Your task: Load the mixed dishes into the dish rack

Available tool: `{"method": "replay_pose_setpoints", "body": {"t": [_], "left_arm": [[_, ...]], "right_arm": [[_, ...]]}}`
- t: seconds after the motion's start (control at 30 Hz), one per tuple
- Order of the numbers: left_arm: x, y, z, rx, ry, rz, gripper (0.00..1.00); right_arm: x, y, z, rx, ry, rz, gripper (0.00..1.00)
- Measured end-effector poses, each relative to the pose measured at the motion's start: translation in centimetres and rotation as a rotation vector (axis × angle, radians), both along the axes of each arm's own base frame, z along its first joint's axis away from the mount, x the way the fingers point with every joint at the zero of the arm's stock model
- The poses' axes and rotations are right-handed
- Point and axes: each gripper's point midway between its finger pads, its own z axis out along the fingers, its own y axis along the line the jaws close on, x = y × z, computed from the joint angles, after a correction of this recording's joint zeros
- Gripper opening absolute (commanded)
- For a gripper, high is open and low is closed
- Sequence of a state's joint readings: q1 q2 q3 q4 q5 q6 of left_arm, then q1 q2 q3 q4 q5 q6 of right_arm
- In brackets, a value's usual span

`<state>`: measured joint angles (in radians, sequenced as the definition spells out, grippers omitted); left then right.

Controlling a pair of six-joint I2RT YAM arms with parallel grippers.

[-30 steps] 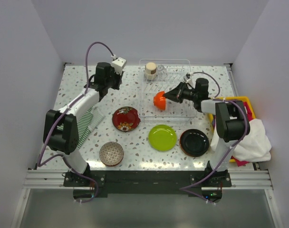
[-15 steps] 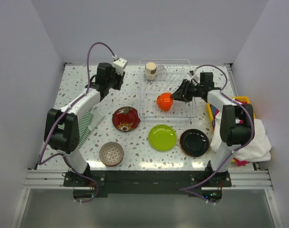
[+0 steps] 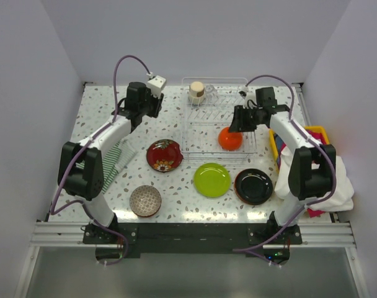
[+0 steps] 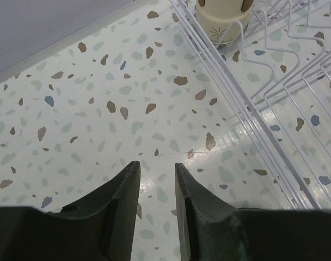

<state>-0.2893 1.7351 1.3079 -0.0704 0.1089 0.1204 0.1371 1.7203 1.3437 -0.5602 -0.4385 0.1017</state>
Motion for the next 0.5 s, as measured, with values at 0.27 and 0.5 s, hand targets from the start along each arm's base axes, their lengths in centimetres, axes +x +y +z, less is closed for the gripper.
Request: {"method": "replay_pose_setpoints", "body": {"t": [0.27, 0.5], "left_arm": [[-2.4, 1.3, 0.3, 0.059, 0.015, -0.019, 0.35], [-4.2, 3.2, 0.3, 0.109, 0.023, -0.012, 0.37]], "right_arm": [[2.2, 4.0, -1.1, -0.069, -0.044, 0.122, 0.00], [2.9, 2.0, -4.6, -0.180, 0.016, 0.117, 0.00]]}}
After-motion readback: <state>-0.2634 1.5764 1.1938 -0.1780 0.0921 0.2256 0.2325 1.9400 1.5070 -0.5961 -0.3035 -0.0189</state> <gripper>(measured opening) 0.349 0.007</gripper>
